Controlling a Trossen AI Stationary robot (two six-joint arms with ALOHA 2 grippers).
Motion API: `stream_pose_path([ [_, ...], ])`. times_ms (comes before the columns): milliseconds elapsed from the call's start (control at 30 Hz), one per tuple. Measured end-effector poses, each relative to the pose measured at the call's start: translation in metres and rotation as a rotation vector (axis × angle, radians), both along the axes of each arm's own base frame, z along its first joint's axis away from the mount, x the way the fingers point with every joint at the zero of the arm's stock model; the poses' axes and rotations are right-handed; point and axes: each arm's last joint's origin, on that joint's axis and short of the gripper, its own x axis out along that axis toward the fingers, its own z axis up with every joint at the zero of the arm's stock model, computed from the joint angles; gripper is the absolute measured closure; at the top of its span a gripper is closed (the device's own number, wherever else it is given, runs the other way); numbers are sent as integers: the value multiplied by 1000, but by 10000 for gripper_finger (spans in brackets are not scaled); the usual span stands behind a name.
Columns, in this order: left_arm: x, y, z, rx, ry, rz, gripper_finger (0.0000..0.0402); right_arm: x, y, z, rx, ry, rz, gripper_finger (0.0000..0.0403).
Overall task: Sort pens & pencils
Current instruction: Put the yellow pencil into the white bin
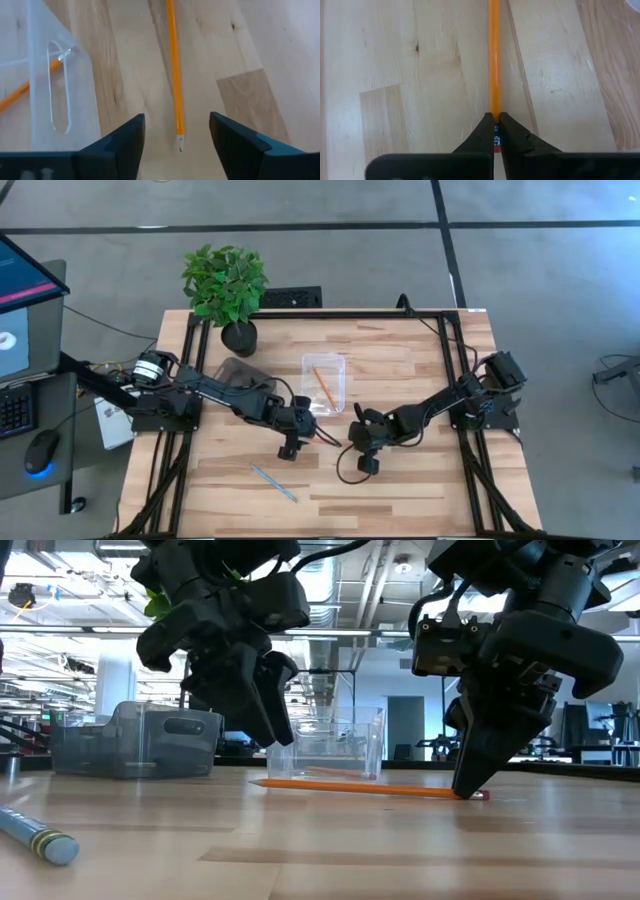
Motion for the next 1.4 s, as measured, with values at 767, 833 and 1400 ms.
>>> stream_pose_path([
  [767,-2,-2,-2,-58,32,74,164,2,0,0,-3,-19,-4,368],
  [833,-3,-2,-2,-58,36,71,164,2,0,0,-5,-21,-5,369],
  [1400,13,-7,-35,-32,161,104,165,2,2,-1,-11,-40,-1,368],
])
